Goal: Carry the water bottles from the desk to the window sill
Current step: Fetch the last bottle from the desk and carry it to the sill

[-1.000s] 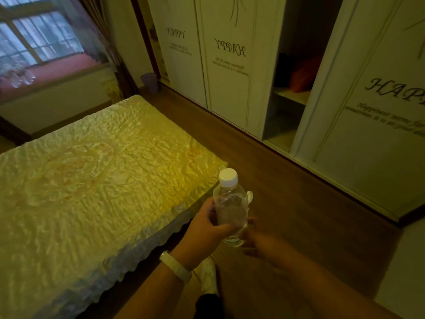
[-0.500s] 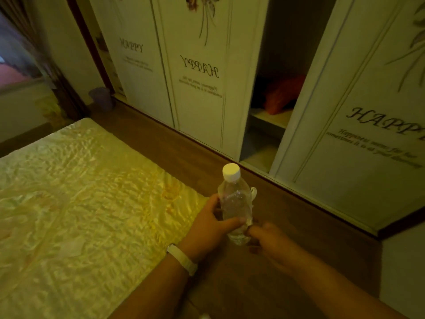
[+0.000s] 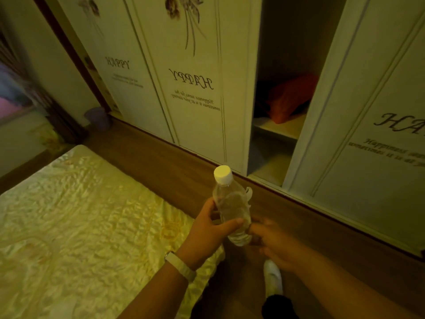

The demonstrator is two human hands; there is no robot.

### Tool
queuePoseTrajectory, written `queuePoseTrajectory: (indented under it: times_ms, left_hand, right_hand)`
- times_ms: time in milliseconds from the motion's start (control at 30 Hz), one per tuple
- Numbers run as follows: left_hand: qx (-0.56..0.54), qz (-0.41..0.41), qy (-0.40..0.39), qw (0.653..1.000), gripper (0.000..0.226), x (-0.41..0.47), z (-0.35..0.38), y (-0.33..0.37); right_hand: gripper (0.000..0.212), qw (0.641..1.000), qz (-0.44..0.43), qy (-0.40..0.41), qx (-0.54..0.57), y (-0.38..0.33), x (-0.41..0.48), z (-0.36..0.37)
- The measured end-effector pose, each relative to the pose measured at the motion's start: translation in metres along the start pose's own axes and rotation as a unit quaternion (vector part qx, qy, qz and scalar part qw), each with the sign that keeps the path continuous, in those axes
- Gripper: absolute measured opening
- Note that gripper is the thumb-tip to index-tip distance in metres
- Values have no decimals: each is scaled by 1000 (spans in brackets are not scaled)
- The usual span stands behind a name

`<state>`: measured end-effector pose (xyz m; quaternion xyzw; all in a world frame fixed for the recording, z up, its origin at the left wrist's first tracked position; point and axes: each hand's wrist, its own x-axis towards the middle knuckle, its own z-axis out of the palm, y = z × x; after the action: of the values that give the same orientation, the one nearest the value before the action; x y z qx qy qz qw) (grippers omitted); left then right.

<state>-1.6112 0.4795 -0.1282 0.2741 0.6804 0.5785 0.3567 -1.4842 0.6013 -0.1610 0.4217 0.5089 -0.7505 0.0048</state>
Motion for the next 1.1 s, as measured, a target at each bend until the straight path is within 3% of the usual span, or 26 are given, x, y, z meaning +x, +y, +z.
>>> queuePoseTrajectory:
  times_ms: [367, 533, 800, 1100]
  left_hand:
    - [23, -3, 55, 998, 70, 194, 61, 62]
    - [15, 3, 69, 998, 68, 243, 60, 81]
    - [3, 0, 98, 995, 71, 320, 11, 84]
    - [-35, 6, 111, 993, 60, 456, -108, 70]
  right_hand:
    - [39, 997, -9, -69, -30, -145, 136, -99]
    - [41, 995, -35, -75, -46, -190, 172, -108]
    - [38, 992, -32, -108, -65, -247, 243, -81]
    - [33, 994, -19, -81, -78, -332, 383, 6]
